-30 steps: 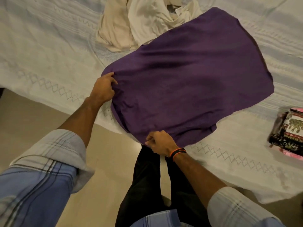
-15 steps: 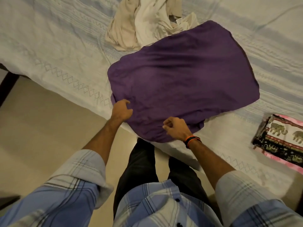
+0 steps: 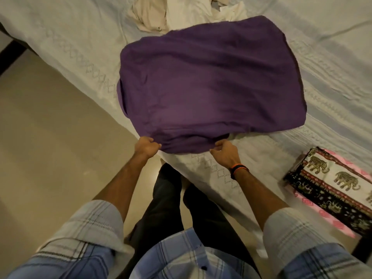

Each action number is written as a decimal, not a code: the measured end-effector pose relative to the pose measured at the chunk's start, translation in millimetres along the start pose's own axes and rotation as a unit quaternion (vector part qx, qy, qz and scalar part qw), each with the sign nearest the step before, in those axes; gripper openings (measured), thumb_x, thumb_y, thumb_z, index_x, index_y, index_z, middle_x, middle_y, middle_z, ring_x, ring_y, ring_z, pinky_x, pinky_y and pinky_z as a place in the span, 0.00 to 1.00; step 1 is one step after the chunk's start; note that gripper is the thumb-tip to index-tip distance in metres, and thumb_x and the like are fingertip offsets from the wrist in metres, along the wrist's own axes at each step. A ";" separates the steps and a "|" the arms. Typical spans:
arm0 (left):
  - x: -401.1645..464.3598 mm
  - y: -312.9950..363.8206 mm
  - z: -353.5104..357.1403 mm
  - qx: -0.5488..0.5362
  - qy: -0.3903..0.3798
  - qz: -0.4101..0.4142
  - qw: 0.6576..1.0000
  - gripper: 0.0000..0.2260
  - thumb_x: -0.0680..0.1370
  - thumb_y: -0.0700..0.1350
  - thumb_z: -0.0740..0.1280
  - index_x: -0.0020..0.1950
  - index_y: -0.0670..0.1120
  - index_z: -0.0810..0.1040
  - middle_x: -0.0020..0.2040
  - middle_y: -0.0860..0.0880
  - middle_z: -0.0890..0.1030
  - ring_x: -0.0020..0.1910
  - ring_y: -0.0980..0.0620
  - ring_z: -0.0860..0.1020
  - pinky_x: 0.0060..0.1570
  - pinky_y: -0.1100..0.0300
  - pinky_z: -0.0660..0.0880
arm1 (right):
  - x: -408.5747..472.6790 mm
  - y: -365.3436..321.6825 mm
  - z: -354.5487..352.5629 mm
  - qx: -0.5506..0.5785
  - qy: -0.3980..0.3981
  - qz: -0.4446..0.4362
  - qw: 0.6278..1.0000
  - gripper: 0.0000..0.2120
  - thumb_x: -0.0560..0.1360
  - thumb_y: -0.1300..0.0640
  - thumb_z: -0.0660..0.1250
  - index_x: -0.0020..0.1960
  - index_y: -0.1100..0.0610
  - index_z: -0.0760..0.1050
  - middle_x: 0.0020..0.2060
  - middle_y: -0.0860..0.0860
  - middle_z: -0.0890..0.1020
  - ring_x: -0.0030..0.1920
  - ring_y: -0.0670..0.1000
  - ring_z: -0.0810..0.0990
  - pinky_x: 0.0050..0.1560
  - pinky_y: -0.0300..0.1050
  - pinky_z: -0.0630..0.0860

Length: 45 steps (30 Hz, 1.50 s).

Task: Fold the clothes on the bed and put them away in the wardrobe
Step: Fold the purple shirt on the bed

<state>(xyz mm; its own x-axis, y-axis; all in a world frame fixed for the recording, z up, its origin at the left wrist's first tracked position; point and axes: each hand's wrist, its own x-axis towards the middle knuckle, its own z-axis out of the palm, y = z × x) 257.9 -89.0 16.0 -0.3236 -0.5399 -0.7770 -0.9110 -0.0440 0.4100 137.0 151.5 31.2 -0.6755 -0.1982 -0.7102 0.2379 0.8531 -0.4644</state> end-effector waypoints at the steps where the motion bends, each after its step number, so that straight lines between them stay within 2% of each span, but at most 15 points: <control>1: -0.8 -6.8 11.8 -0.037 -0.017 -0.026 0.999 0.08 0.73 0.43 0.73 0.48 0.42 0.78 0.51 0.42 0.81 0.53 0.42 0.80 0.52 0.48 0.79 | 5.1 8.5 -0.9 0.008 0.003 0.017 1.000 0.18 0.75 0.56 0.70 0.62 0.61 0.73 0.53 0.55 0.82 0.56 0.55 0.79 0.58 0.46 0.75; 7: 16.4 -23.5 62.2 -0.237 -0.012 -0.098 0.966 0.12 0.75 0.40 0.72 0.57 0.44 0.74 0.53 0.47 0.79 0.52 0.47 0.79 0.49 0.52 0.78 | 44.7 24.2 9.8 0.046 0.059 0.018 0.997 0.26 0.72 0.59 0.74 0.66 0.63 0.69 0.55 0.54 0.78 0.55 0.55 0.76 0.53 0.43 0.71; 11: 27.3 -25.4 78.7 -0.378 0.011 -0.141 0.915 0.09 0.75 0.38 0.72 0.43 0.45 0.72 0.39 0.48 0.75 0.36 0.53 0.74 0.37 0.59 0.75 | 66.5 30.2 24.1 0.135 0.061 0.054 0.988 0.35 0.71 0.53 0.76 0.72 0.60 0.65 0.65 0.55 0.75 0.64 0.57 0.74 0.66 0.51 0.72; 13: 30.4 -26.3 81.6 -0.414 0.026 -0.146 0.898 0.10 0.75 0.39 0.73 0.41 0.47 0.72 0.35 0.49 0.72 0.31 0.55 0.70 0.33 0.62 0.73 | 74.1 36.0 29.0 0.150 0.044 0.074 0.985 0.27 0.70 0.49 0.77 0.64 0.59 0.75 0.58 0.53 0.80 0.59 0.55 0.78 0.62 0.52 0.75; 15: 29.4 -25.5 78.8 -0.430 0.056 -0.145 0.890 0.11 0.75 0.40 0.73 0.39 0.47 0.72 0.34 0.50 0.72 0.30 0.56 0.69 0.34 0.62 0.72 | 73.8 38.7 31.7 0.148 0.038 0.087 0.984 0.18 0.67 0.47 0.77 0.47 0.60 0.79 0.43 0.51 0.80 0.46 0.52 0.79 0.51 0.51 0.77; 18: 26.5 -27.5 72.7 -0.463 0.103 -0.144 0.868 0.06 0.77 0.40 0.70 0.42 0.46 0.75 0.42 0.48 0.77 0.37 0.53 0.76 0.37 0.61 0.76 | 62.6 44.3 36.8 0.214 0.030 0.122 0.969 0.18 0.55 0.48 0.77 0.36 0.53 0.73 0.34 0.50 0.76 0.39 0.53 0.76 0.43 0.51 0.75; 22: 17.0 -26.1 68.5 -0.580 0.033 -0.131 0.803 0.06 0.83 0.44 0.61 0.56 0.44 0.75 0.55 0.45 0.80 0.52 0.46 0.80 0.54 0.51 0.78 | 33.9 54.2 51.0 0.269 -0.014 0.147 0.952 0.17 0.52 0.53 0.74 0.38 0.57 0.76 0.33 0.54 0.76 0.36 0.53 0.75 0.39 0.49 0.73; 25: 9.5 -28.9 74.5 -0.524 -0.006 -0.129 0.842 0.07 0.78 0.46 0.69 0.54 0.46 0.78 0.52 0.49 0.83 0.44 0.51 0.81 0.34 0.61 0.77 | 7.9 53.9 65.4 0.281 -0.071 0.165 0.943 0.12 0.60 0.61 0.73 0.42 0.61 0.75 0.34 0.57 0.76 0.34 0.53 0.76 0.35 0.45 0.76; 28: 9.5 -39.5 84.6 -0.413 -0.049 -0.137 0.899 0.18 0.69 0.43 0.78 0.57 0.45 0.79 0.52 0.49 0.84 0.43 0.51 0.79 0.32 0.63 0.69 | -4.9 59.4 74.2 0.250 -0.160 0.216 0.930 0.04 0.71 0.66 0.71 0.43 0.63 0.76 0.33 0.56 0.80 0.32 0.49 0.80 0.33 0.41 0.79; 30: 10.7 -49.5 91.4 -0.331 -0.058 -0.139 0.932 0.22 0.66 0.45 0.80 0.58 0.45 0.79 0.51 0.50 0.84 0.45 0.51 0.78 0.31 0.63 0.66 | -5.2 65.9 73.9 0.148 -0.166 0.234 0.947 0.14 0.69 0.52 0.77 0.46 0.61 0.79 0.38 0.53 0.84 0.38 0.51 0.83 0.41 0.46 0.82; 32: 9.4 -58.4 94.3 -0.274 -0.056 -0.140 0.950 0.22 0.66 0.47 0.80 0.56 0.44 0.79 0.49 0.50 0.83 0.40 0.53 0.76 0.29 0.63 0.65 | -0.9 72.9 72.4 0.036 -0.069 0.208 0.975 0.32 0.61 0.38 0.79 0.53 0.60 0.77 0.48 0.54 0.82 0.48 0.56 0.82 0.52 0.54 0.81; 34: 8.9 -66.6 94.1 -0.258 -0.073 -0.145 0.952 0.20 0.67 0.50 0.79 0.54 0.45 0.79 0.44 0.51 0.81 0.34 0.55 0.72 0.28 0.61 0.64 | 3.7 72.5 67.3 -0.004 0.051 0.144 0.988 0.41 0.60 0.36 0.79 0.61 0.61 0.70 0.57 0.57 0.76 0.57 0.59 0.77 0.57 0.57 0.77; 36: 8.4 -73.1 92.5 -0.251 -0.105 -0.133 0.953 0.19 0.67 0.50 0.79 0.54 0.45 0.79 0.42 0.50 0.79 0.32 0.56 0.69 0.28 0.62 0.65 | 13.8 69.6 61.5 -0.019 0.101 0.039 0.994 0.40 0.63 0.40 0.79 0.64 0.61 0.69 0.62 0.59 0.72 0.61 0.59 0.73 0.60 0.54 0.74; 40: 1.2 -79.0 93.9 -0.280 -0.123 -0.101 0.947 0.19 0.70 0.49 0.77 0.58 0.46 0.79 0.47 0.53 0.81 0.41 0.55 0.75 0.44 0.59 0.71 | 40.5 63.9 52.8 -0.015 0.019 -0.031 0.999 0.29 0.68 0.42 0.77 0.60 0.59 0.77 0.54 0.55 0.80 0.54 0.55 0.79 0.53 0.44 0.74; 45: -10.9 -81.9 97.4 -0.455 -0.110 -0.090 0.879 0.22 0.77 0.49 0.70 0.69 0.42 0.73 0.63 0.46 0.80 0.61 0.47 0.79 0.59 0.54 0.77 | 34.5 62.8 53.3 0.129 -0.105 0.006 0.986 0.10 0.69 0.51 0.77 0.47 0.56 0.84 0.44 0.52 0.87 0.48 0.52 0.85 0.56 0.53 0.80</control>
<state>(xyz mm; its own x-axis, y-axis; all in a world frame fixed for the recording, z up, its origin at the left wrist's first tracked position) 311.2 2.3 -55.6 -0.3280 -0.2846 -0.9008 -0.4034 -0.8200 0.4060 165.8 172.5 -50.7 -0.5188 -0.3072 -0.7978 0.4330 0.7102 -0.5550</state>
